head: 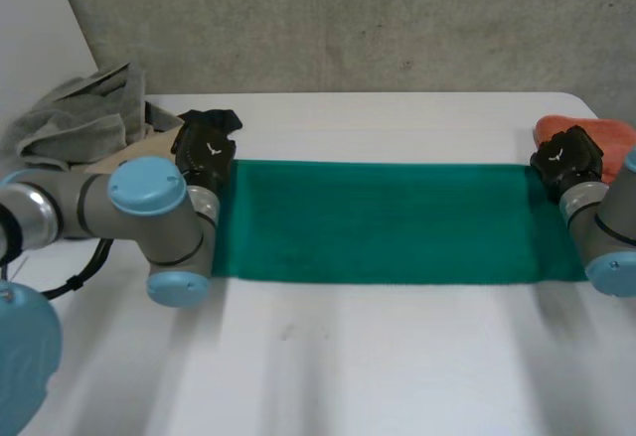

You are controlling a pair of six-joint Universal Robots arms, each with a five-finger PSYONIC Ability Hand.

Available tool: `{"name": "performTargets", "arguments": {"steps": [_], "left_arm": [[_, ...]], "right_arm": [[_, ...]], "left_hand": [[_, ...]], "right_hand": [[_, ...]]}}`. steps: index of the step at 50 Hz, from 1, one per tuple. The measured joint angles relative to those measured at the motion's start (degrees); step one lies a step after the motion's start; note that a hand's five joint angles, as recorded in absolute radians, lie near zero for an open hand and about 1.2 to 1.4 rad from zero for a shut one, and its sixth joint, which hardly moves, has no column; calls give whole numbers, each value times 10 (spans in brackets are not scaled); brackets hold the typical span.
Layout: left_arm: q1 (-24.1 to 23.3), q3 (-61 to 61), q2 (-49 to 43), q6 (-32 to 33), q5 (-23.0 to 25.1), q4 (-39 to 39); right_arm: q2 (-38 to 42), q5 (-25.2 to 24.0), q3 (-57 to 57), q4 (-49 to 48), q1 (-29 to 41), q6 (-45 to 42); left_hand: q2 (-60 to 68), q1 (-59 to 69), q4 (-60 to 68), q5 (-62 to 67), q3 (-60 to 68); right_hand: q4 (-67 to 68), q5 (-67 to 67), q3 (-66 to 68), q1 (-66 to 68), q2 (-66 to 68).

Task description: Fold the laundry.

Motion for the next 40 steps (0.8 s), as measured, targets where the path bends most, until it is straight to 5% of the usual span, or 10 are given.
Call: {"name": "performTargets", "arguments": {"steps": [2,3,4,7,14,22,29,40], "left_arm": [[-5,14,-16,9,2,8],[-9,16,-19,12,3,13],[-13,16,-21,13,5,18],[-27,8,-17,14,10,36],[-45,-47,36,8,14,76],[-44,-160,147,-39,21,80],[-44,-246,224,-118,56,69],[-47,-286,250,-148,71,58]], "right_arm": [[12,10,-13,-14,3,0],[14,16,-16,-18,5,1],[14,22,-16,-21,8,3],[-2,39,-2,-23,15,19],[-114,47,90,1,17,105],[-217,-46,185,112,-37,210],[-224,-126,222,189,-112,229],[-151,-137,200,183,-143,217]], "left_hand": [[-42,-42,-40,-38,-31],[-331,-388,-340,-338,-324],[-432,-471,-433,-427,-424],[-534,-524,-545,-525,-528],[-542,-524,-554,-528,-537],[-542,-524,-554,-528,-537],[-542,-524,-554,-528,-537],[-542,-524,-554,-528,-537]], "right_hand": [[-222,-230,-233,-227,-243],[-329,-344,-330,-323,-343],[-421,-430,-421,-406,-428],[-470,-469,-470,-434,-464],[-473,-469,-471,-434,-464],[-473,-469,-471,-434,-464],[-468,-466,-467,-433,-462],[-318,-317,-306,-286,-308]]}}
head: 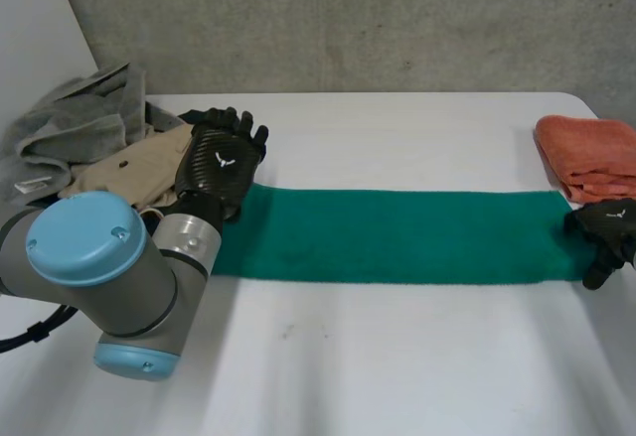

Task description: Fold the laundry.

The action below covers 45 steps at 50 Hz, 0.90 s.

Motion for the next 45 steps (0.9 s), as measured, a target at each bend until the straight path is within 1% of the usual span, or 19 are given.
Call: {"name": "performTargets", "arguments": {"steps": [1,2,3,4,5,9,10,12,15,19,22,24,25,29,31,34,38,43,45], "left_arm": [[0,0,-1,0,0,0],[0,0,-1,0,0,0],[0,0,-1,0,-1,0],[0,0,-2,1,-1,0],[1,0,-2,1,-1,0],[1,-1,1,1,-2,0],[1,-3,5,1,-2,-1],[2,-4,10,-1,-2,-1],[2,-9,23,-5,-2,-3],[3,-14,37,-15,-2,-5],[4,-16,45,-23,-2,-10],[4,-17,50,-27,-2,-16],[5,-17,50,-28,-2,-17],[8,-17,60,-31,-2,-31],[9,-17,63,-32,-2,-36],[13,-17,72,-33,-2,-46],[16,-18,78,-33,-2,-54],[17,-20,80,-34,-2,-58],[18,-21,80,-34,-2,-58]], "right_arm": [[11,2,-6,-2,-1,-1],[16,4,-9,-4,-2,-1],[18,5,-11,-4,-2,-1],[26,10,-16,-6,-6,-2],[29,16,-19,-9,-10,-2],[28,49,-22,-29,-27,-7],[20,68,-21,-41,-36,-15],[10,84,-21,-51,-42,-26],[-15,117,-17,-73,-53,-66],[-36,135,-14,-91,-55,-132],[-45,138,-14,-109,-34,-174],[-49,134,-16,-130,10,-193],[-49,133,-16,-133,17,-194],[-51,107,-21,-191,148,-195],[-50,95,-23,-208,187,-193],[-38,59,-37,-246,289,-188],[4,17,-68,-265,392,-186],[79,-28,-113,-261,478,-186],[97,-37,-121,-257,490,-186]], "left_hand": [[0,0,0,0,0],[0,0,0,0,0],[0,0,0,0,0],[0,0,0,0,0],[0,0,0,0,0],[0,0,0,0,0],[0,0,0,0,0],[0,0,0,0,0],[0,0,0,0,0],[0,0,0,0,0],[0,0,0,0,0],[0,0,0,0,0],[0,0,0,0,0],[0,0,0,0,0],[0,0,0,0,0],[0,0,0,0,0],[0,0,0,0,0],[0,0,0,0,0],[0,0,0,0,0]], "right_hand": [[134,133,125,140,143],[194,193,185,198,206],[194,193,185,198,206],[360,354,349,338,364],[390,376,378,349,390],[410,384,394,349,395],[411,384,394,349,395],[411,384,394,349,395],[411,384,394,349,395],[412,384,394,349,395],[412,390,394,349,395],[412,391,395,349,395],[412,391,396,349,395],[413,391,398,349,395],[413,391,398,349,395],[413,392,398,349,395],[414,394,398,349,395],[414,394,398,349,395],[414,394,398,349,395]]}}
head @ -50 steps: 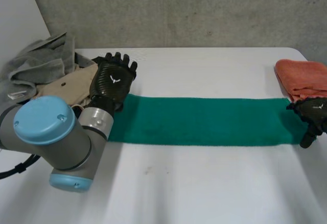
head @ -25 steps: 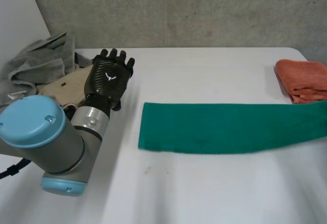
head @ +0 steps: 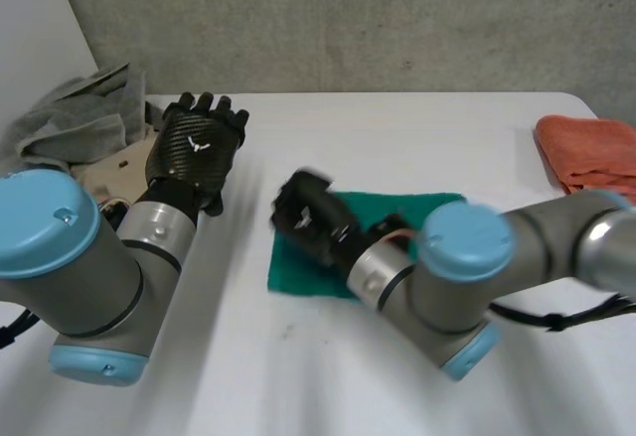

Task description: Fold the laundry.

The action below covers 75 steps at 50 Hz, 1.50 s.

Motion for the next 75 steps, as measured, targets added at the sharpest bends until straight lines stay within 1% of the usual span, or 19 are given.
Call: {"name": "performTargets", "arguments": {"steps": [4,5,10,15,22,25,27,31,32,34,42,47,55,59,60,61,64,70,75], "left_arm": [[0,-1,-4,0,0,1],[-1,0,-5,0,0,1],[-4,10,-12,1,1,3],[-11,37,-29,2,1,4],[-33,86,-61,1,-2,2],[-39,92,-69,1,-2,2],[-42,93,-71,1,-2,2],[-46,90,-73,1,-2,1],[-47,89,-73,1,-2,1],[-48,86,-72,1,-2,1],[-47,77,-59,0,-2,-2],[-44,67,-38,-9,-1,-6],[-41,45,-25,-25,0,-9],[-39,39,-27,-27,0,-8],[-38,38,-27,-28,0,-8],[-38,39,-29,-28,0,-8],[-38,46,-35,-30,0,-8],[-49,77,-49,-60,0,-14],[-72,133,-67,-137,1,-59]], "right_arm": [[42,-24,-14,14,20,0],[42,-26,-12,18,20,1],[6,-21,15,35,11,25],[-66,-10,60,59,-32,106],[-146,18,118,164,-138,269],[-144,37,132,212,-175,288],[-139,52,139,230,-196,279],[-126,95,149,246,-234,224],[-122,113,151,245,-244,199],[-119,139,152,236,-253,166],[-130,188,144,152,-236,98],[-142,165,121,102,-143,64],[-92,29,116,85,1,2],[-82,-11,129,82,22,-4],[-82,-13,130,82,23,0],[-84,-13,134,81,23,14],[-102,-5,142,82,6,70],[-182,0,162,86,-68,267],[-234,-1,154,125,-126,461]], "left_hand": [[0,0,0,0,0],[0,0,0,0,0],[0,0,0,0,0],[0,0,0,0,0],[0,0,0,0,0],[0,0,0,0,0],[0,0,0,0,0],[0,0,0,0,0],[0,0,0,0,0],[0,0,0,0,0],[0,0,0,0,0],[0,0,0,0,0],[0,0,0,0,0],[0,0,0,0,0],[0,0,0,0,0],[0,0,0,0,0],[0,0,0,0,0],[0,0,0,0,0],[0,0,0,0,0]], "right_hand": [[-42,-39,-42,-28,-40],[-153,-149,-164,-138,-165],[-523,-512,-520,-480,-523],[-570,-545,-563,-497,-552],[-570,-545,-563,-497,-552],[-570,-545,-563,-497,-552],[-562,-539,-554,-492,-543],[-280,-258,-273,-200,-255],[-142,-124,-134,-86,-112],[-41,-30,-36,-24,-15],[-2,-5,-2,-20,-3],[-2,1,-2,-20,-3],[-1,4,-2,-20,-4],[-194,-183,-191,-160,-191],[-273,-266,-270,-253,-273],[-455,-450,-453,-430,-460],[-559,-541,-555,-498,-550],[-569,-545,-563,-498,-552],[-569,-545,-563,-498,-552]]}}
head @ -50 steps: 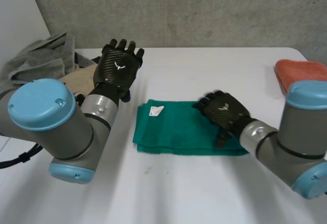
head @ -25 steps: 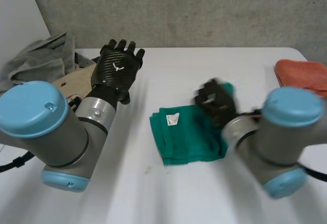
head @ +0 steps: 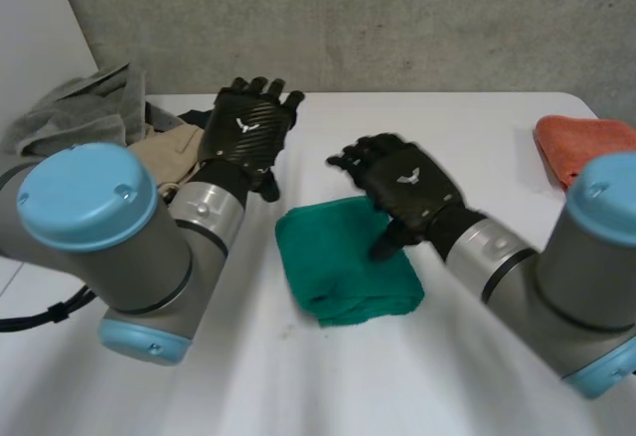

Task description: Fold the laundry.

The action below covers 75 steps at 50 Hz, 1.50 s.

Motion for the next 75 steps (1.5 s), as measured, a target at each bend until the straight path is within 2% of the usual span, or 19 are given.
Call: {"name": "performTargets", "arguments": {"steps": [5,11,17,19,28,33,41,48,54,57,65,69,75], "left_arm": [[-21,60,-41,-77,0,-75],[-51,119,-115,-125,-9,-173],[-64,142,-172,-127,-45,-235],[-66,145,-190,-117,-67,-252],[-67,143,-196,-64,-96,-267],[-67,142,-154,-54,-94,-253],[-63,126,-37,-52,-67,-196],[-44,98,8,-56,40,-182],[-22,82,13,-63,109,-185],[-17,80,11,-66,120,-185],[-17,77,7,-71,121,-186],[-18,76,6,-70,119,-186],[-17,73,5,-70,119,-186]], "right_arm": [[30,1,-57,87,-25,63],[130,4,-156,194,-30,46],[209,14,-218,245,-29,7],[232,30,-232,253,-28,-16],[233,110,-234,249,-26,-118],[189,129,-210,221,-21,-147],[79,127,-92,103,-1,-151],[20,110,69,-24,38,-154],[40,102,133,-89,55,-155],[68,102,132,-105,57,-159],[139,102,86,-128,54,-180],[157,102,65,-132,53,-190],[168,100,40,-134,51,-196]], "left_hand": [[1,2,1,0,0],[1,2,1,0,1],[1,2,1,0,1],[1,2,1,0,1],[1,14,1,0,1],[1,13,1,0,0],[0,12,0,0,0],[0,12,0,0,0],[0,12,0,0,0],[0,12,0,0,0],[0,12,0,0,0],[0,12,0,0,0],[0,12,0,0,0]], "right_hand": [[0,0,0,0,0],[0,0,0,0,0],[0,0,0,0,0],[0,0,0,0,0],[0,0,0,-1,0],[0,0,0,-1,0],[0,-1,0,-1,0],[0,0,0,-1,0],[0,0,0,-1,0],[0,0,0,-1,0],[22,21,23,5,16],[72,45,72,58,70],[88,52,86,73,71]]}}
